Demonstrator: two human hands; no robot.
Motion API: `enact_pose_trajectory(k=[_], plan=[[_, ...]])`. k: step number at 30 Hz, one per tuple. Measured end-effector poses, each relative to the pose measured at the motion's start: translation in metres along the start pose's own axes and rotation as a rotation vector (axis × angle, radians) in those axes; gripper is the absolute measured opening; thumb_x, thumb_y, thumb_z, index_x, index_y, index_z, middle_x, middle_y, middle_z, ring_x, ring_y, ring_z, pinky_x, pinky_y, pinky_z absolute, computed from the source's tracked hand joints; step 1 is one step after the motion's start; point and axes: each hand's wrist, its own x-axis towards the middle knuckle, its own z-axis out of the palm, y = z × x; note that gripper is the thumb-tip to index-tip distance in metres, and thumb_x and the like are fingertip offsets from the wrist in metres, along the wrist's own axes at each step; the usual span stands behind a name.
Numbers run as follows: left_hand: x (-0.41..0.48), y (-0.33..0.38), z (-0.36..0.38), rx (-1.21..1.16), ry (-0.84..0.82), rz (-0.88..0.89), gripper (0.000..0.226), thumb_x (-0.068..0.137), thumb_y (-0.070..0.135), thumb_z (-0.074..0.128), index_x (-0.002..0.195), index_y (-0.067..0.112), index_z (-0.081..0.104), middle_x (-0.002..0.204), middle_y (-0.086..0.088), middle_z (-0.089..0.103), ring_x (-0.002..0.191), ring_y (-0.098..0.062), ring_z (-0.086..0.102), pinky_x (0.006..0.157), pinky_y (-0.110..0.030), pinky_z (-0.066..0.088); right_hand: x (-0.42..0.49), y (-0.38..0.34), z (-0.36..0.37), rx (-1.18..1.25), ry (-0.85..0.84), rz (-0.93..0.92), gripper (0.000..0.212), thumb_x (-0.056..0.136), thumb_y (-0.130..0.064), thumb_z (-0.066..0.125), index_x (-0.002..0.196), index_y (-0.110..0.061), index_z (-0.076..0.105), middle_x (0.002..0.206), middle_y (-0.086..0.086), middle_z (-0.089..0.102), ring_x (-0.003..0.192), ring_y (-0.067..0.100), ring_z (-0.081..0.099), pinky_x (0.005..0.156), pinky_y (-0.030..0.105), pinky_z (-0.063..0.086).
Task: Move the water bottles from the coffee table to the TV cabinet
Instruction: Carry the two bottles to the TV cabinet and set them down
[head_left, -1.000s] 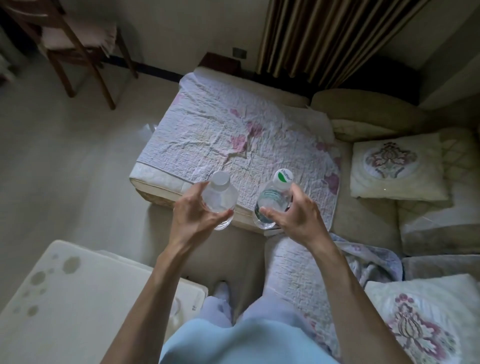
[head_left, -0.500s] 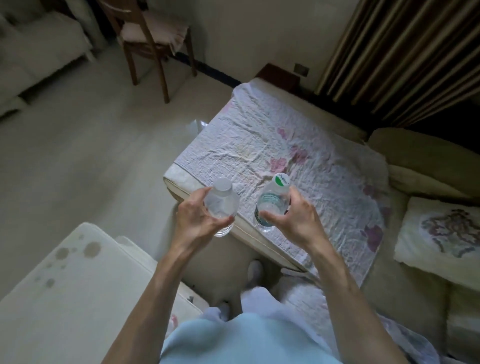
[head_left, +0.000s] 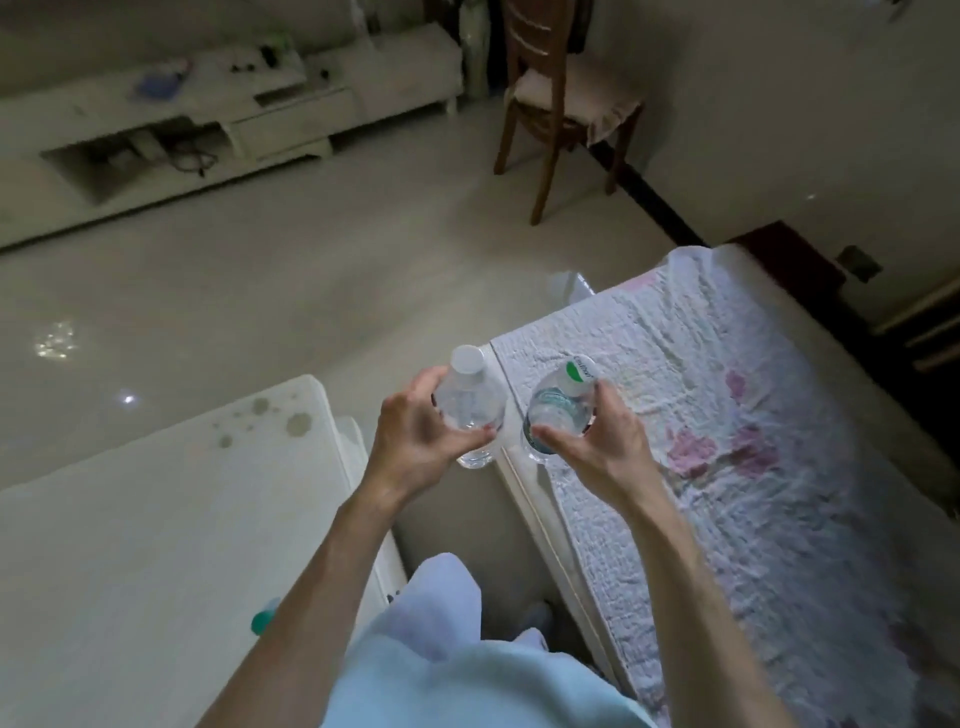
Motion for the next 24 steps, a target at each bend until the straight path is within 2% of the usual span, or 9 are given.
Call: enact_pose_trajectory(k=[4, 9, 13, 24], plan=[[0.018, -0.039, -0.026, -0.048, 0.082, -0.112, 0.062, 0.053, 0.045, 0.085, 0.106, 0.022, 0.063, 0.099, 0.004, 0.071, 0.092, -0.019, 0.067, 0.080, -0.040, 0.055, 0.037, -0.031, 0.031, -0.033, -0.084, -0.038, 0.065, 0.072, -0.040, 0.080, 0.123, -0.014, 0.049, 0.112, -0.002, 0.061, 0.092, 0.011, 0.057, 0.076, 0.029, 0.050], [0.060, -0.083, -0.066, -0.081, 0.137, -0.221, 0.063, 0.051, 0.041, 0.087, 0.107, 0.022, 0.064, 0.100, 0.007, 0.070, 0.095, -0.014, 0.066, 0.086, -0.039, 0.054, 0.092, -0.073, 0.077, -0.064, -0.157, -0.042, 0.057, 0.072, -0.036, 0.079, 0.117, -0.016, 0.051, 0.116, 0.000, 0.063, 0.092, 0.010, 0.054, 0.077, 0.027, 0.045], [0.099, -0.106, -0.107, -0.089, 0.173, -0.223, 0.056, 0.055, 0.034, 0.090, 0.103, 0.022, 0.063, 0.097, 0.008, 0.068, 0.092, -0.014, 0.064, 0.084, -0.038, 0.054, 0.139, -0.118, 0.109, -0.094, -0.195, -0.042, 0.059, 0.073, -0.037, 0.078, 0.122, -0.019, 0.050, 0.116, -0.003, 0.063, 0.095, 0.011, 0.056, 0.076, 0.026, 0.040], [0.176, -0.154, -0.190, -0.094, 0.255, -0.233, 0.070, 0.055, 0.037, 0.090, 0.117, 0.023, 0.060, 0.111, 0.007, 0.066, 0.100, -0.016, 0.063, 0.089, -0.038, 0.054, 0.227, -0.216, 0.177, -0.054, -0.257, -0.104, 0.060, 0.072, -0.035, 0.079, 0.123, -0.021, 0.049, 0.114, -0.005, 0.060, 0.100, 0.017, 0.059, 0.084, 0.033, 0.048]])
